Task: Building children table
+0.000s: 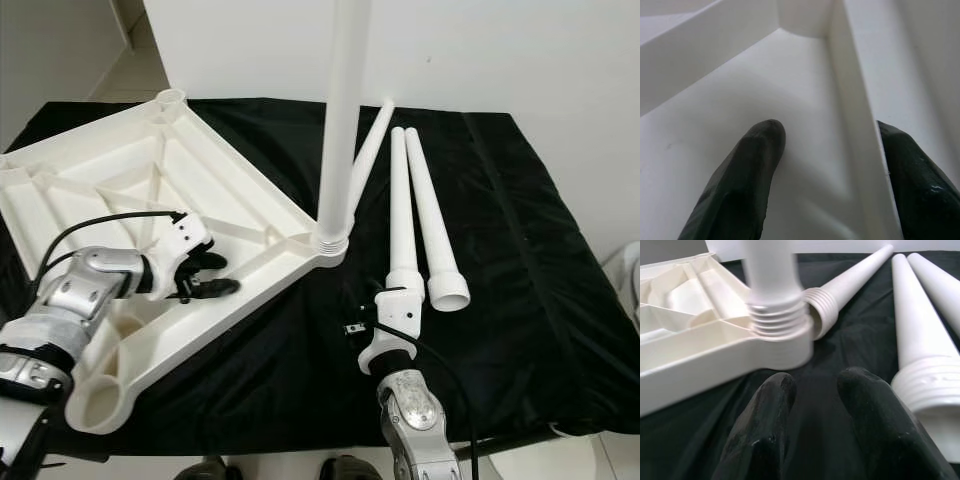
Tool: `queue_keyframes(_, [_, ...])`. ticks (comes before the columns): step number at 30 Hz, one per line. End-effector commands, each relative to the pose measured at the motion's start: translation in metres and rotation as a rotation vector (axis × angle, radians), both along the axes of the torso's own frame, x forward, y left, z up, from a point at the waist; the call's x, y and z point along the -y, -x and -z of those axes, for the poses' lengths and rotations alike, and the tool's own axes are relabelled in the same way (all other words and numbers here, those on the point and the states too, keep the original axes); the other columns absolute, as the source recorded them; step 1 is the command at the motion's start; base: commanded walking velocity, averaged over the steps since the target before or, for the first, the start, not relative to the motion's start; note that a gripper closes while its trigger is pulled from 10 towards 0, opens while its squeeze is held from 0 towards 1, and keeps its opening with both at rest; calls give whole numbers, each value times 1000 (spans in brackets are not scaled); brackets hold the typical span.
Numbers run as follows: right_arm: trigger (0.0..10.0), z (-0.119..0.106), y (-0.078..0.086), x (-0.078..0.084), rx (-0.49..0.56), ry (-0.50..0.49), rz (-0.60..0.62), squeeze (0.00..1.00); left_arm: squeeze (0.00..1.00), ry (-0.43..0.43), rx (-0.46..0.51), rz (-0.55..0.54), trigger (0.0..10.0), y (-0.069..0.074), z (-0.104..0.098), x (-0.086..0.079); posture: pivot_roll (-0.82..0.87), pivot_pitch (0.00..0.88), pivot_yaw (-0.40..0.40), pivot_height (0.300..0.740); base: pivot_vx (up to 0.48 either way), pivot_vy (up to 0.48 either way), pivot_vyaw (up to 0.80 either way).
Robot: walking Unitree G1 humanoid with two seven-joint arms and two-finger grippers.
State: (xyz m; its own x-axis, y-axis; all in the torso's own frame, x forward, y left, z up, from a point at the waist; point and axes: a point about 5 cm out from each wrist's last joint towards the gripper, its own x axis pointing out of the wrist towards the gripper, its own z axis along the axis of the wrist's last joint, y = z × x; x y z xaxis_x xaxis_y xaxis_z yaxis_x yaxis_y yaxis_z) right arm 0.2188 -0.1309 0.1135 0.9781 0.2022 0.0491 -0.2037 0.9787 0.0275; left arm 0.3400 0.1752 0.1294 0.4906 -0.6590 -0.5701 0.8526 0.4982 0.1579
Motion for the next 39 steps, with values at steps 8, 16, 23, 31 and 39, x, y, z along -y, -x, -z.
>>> queue_keyframes(8, [10000,6,0,-1,-17,13,-16,0,0,-174,-43,-158,10000,5,3,-66,-19,38,13,740,0,0,0])
queue_keyframes(16, [10000,5,-1,-2,-17,15,-22,0,0,-160,-42,-194,10000,4,4,-65,-15,41,9,740,0,0,0])
queue_keyframes(23, [10000,5,-1,-2,-19,17,-19,0,0,-36,-24,-281,10000,-6,15,-25,-22,48,10,740,0,0,0])
queue_keyframes(31, [10000,5,-2,0,-16,17,-10,0,0,101,21,-270,10000,-13,15,26,-26,47,20,740,0,0,0])
queue_keyframes(39, [10000,5,-2,-2,-11,12,2,0,0,192,96,-202,10000,-17,2,73,-39,48,38,740,0,0,0])
